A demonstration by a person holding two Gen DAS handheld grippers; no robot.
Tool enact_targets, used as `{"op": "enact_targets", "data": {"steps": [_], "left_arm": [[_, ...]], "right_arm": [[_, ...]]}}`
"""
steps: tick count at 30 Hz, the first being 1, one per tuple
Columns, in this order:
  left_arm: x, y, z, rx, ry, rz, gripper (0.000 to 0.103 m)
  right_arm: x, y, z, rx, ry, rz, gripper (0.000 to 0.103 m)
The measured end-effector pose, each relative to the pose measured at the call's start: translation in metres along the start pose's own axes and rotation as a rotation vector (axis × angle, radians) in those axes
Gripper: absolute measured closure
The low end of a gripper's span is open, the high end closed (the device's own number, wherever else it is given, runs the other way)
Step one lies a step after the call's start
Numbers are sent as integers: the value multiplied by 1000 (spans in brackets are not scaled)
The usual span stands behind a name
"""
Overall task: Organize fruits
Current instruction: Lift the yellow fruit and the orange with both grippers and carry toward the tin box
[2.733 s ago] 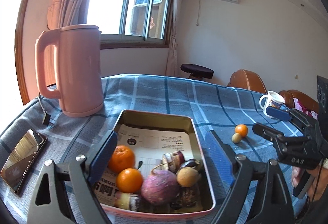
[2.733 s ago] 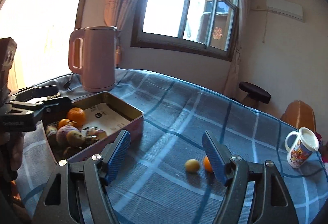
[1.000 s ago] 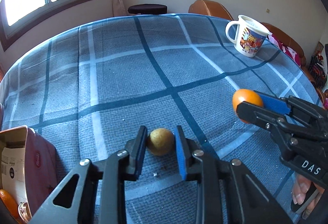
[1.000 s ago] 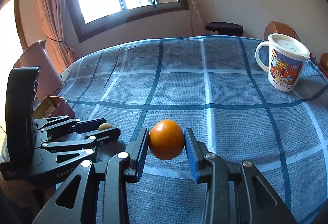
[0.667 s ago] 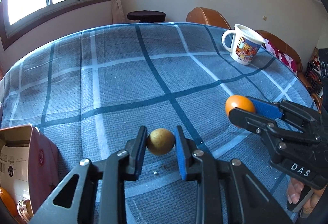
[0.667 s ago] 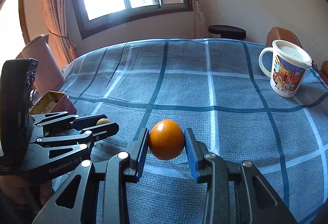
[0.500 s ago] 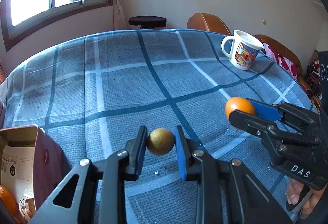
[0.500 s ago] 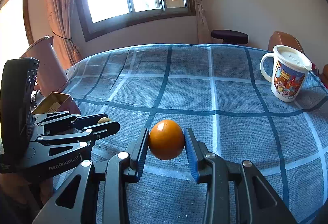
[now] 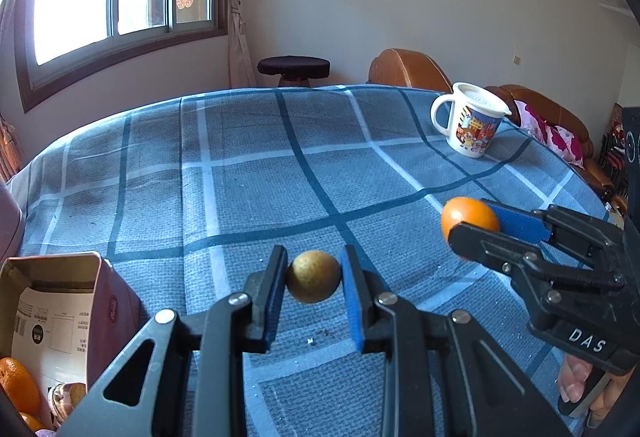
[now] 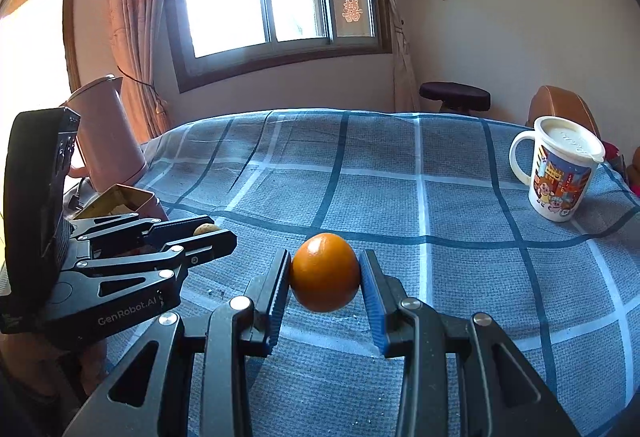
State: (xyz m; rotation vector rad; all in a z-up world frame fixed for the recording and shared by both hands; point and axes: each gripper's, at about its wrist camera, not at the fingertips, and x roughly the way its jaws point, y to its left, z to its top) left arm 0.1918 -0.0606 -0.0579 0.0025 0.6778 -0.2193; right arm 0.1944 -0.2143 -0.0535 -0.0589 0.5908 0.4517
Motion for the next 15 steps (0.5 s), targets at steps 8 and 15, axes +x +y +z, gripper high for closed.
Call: {"op": "enact_targets", "data": {"steps": [8, 15], "left_arm": [[-9, -1, -2, -6, -45, 0, 74], [-14, -4, -3, 3, -73, 10, 74]], "right_arm": [[-6, 0, 0, -7, -35, 1, 66], [-11, 0, -1, -12, -60, 0, 66]]}}
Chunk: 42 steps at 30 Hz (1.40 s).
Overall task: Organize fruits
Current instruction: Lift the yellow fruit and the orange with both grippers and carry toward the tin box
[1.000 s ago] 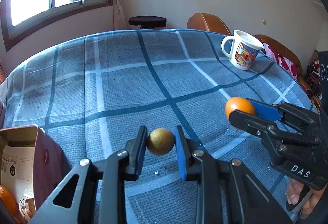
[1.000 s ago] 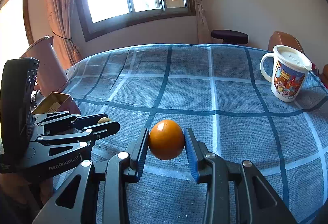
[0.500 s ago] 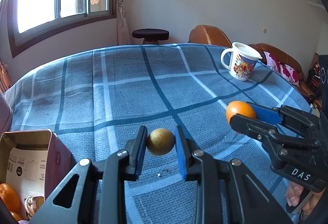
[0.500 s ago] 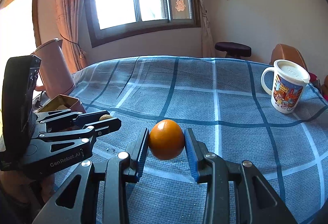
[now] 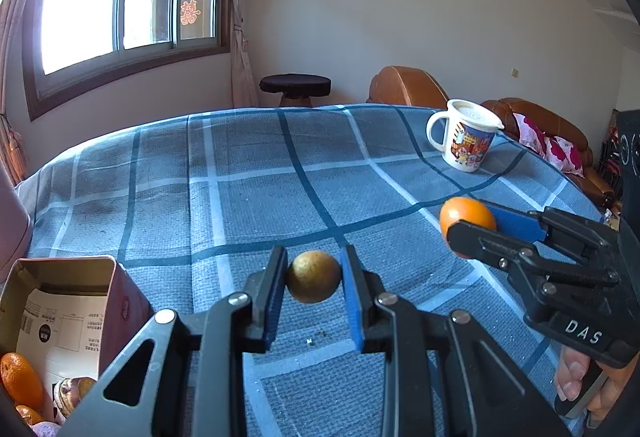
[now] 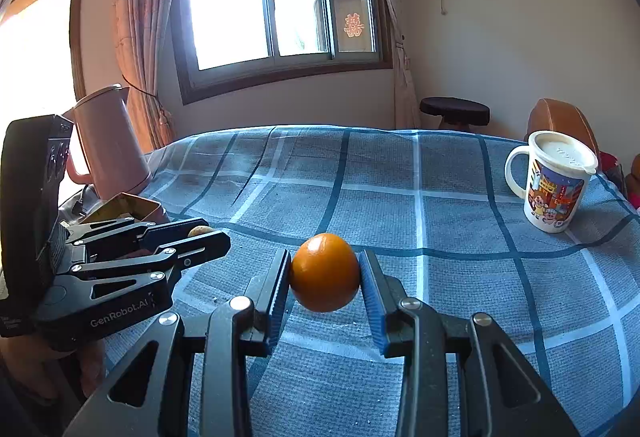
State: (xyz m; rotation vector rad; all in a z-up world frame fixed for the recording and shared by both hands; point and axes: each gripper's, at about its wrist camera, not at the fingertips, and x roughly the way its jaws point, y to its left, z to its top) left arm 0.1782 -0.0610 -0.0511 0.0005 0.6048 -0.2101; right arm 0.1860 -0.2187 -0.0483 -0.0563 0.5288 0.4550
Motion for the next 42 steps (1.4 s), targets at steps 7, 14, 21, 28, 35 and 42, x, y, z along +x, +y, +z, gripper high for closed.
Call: {"op": "enact_targets", "data": {"steps": [7, 14, 21, 28, 35, 42], "left_arm": [[-5, -2, -1, 14, -28, 14, 74], [-10, -4, -1, 17, -54, 22, 74], [-15, -3, -2, 17, -77, 26, 74], [-20, -7, -3, 31, -101, 35, 74], [-26, -9, -4, 39, -124, 45, 74], [-30, -9, -6, 41, -140, 50, 74]], "right_arm": [[-6, 1, 0, -5, -29, -4, 66], [-12, 2, -1, -10, -61, -5, 66], [-17, 5, -1, -25, -95, -9, 66], [-21, 6, -2, -34, -115, -12, 66], [-25, 8, -3, -44, -138, -17, 66], [-28, 10, -4, -51, -158, -21, 66]]}}
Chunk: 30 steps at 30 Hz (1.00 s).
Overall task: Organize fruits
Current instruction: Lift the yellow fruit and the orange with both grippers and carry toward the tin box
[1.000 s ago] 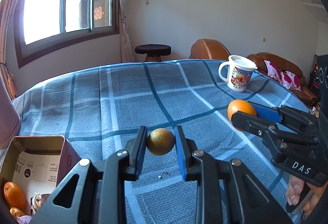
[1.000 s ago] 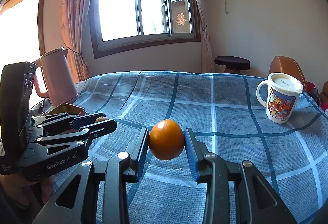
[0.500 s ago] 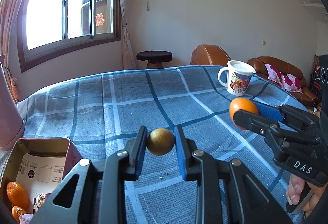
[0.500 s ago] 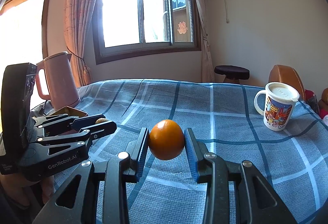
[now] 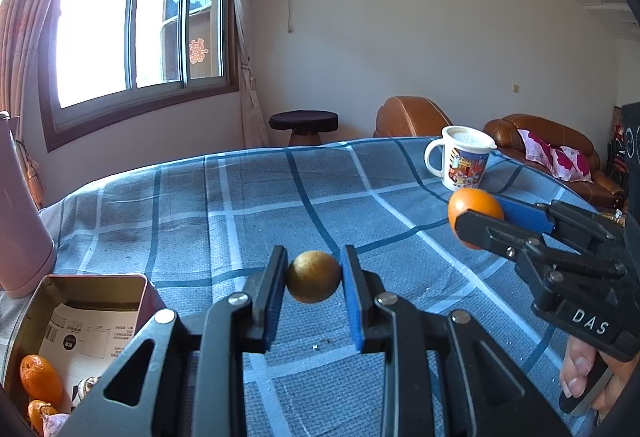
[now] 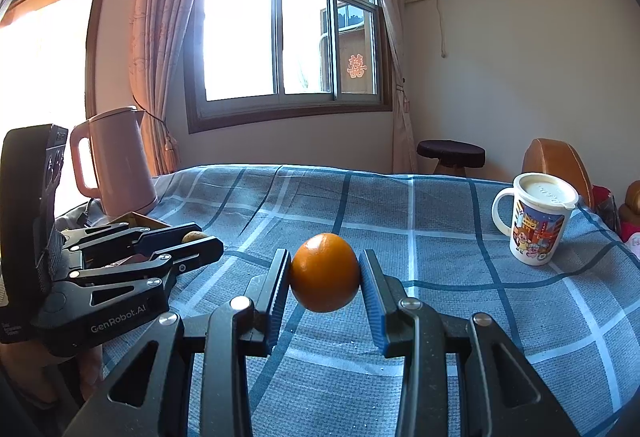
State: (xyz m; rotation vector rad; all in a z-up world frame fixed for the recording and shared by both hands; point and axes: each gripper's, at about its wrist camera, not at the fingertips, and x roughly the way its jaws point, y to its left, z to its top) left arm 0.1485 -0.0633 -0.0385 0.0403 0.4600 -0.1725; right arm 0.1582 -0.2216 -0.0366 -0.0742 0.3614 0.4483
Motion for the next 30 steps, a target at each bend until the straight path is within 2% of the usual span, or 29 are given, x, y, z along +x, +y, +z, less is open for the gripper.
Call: {"op": "enact_targets", "data": {"steps": [18, 30], "left_arm": [[-21, -8, -5, 51, -83, 48, 74], [-31, 1, -7, 12, -94, 34, 74]], "right_arm": [[-15, 5, -1, -29, -65, -8, 66], [-19, 10, -2, -45, -79, -9, 66]]}}
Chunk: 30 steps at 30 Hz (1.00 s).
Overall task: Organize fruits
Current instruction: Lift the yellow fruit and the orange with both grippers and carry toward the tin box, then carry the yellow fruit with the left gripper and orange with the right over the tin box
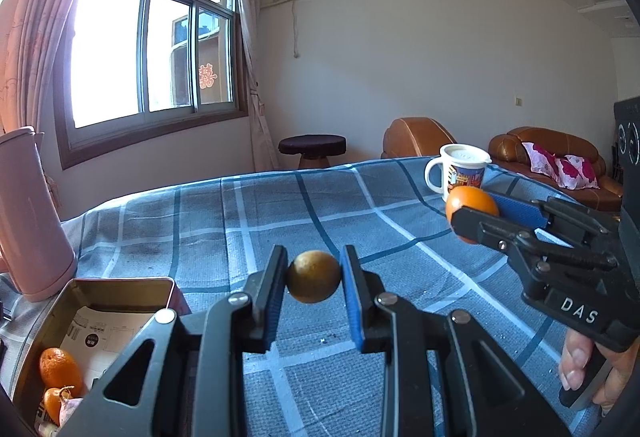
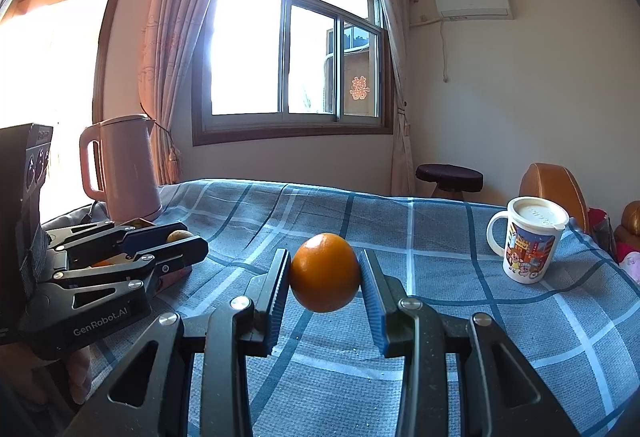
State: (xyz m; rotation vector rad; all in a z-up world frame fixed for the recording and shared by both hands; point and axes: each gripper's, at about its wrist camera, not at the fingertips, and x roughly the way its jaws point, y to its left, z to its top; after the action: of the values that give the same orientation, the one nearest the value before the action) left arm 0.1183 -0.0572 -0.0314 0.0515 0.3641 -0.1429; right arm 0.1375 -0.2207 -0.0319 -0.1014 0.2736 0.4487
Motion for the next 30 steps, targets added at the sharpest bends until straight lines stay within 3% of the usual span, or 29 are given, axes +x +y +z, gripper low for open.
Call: {"op": "enact_targets", "data": {"steps": [16, 30], "left_arm": [[-19, 17, -8, -35, 0, -22, 74], [-47, 47, -21, -81, 10, 4, 74]], "right_arm": [[-10, 21, -3, -21, 7, 21, 66], [-3, 75, -4, -100, 38, 81, 66]]}}
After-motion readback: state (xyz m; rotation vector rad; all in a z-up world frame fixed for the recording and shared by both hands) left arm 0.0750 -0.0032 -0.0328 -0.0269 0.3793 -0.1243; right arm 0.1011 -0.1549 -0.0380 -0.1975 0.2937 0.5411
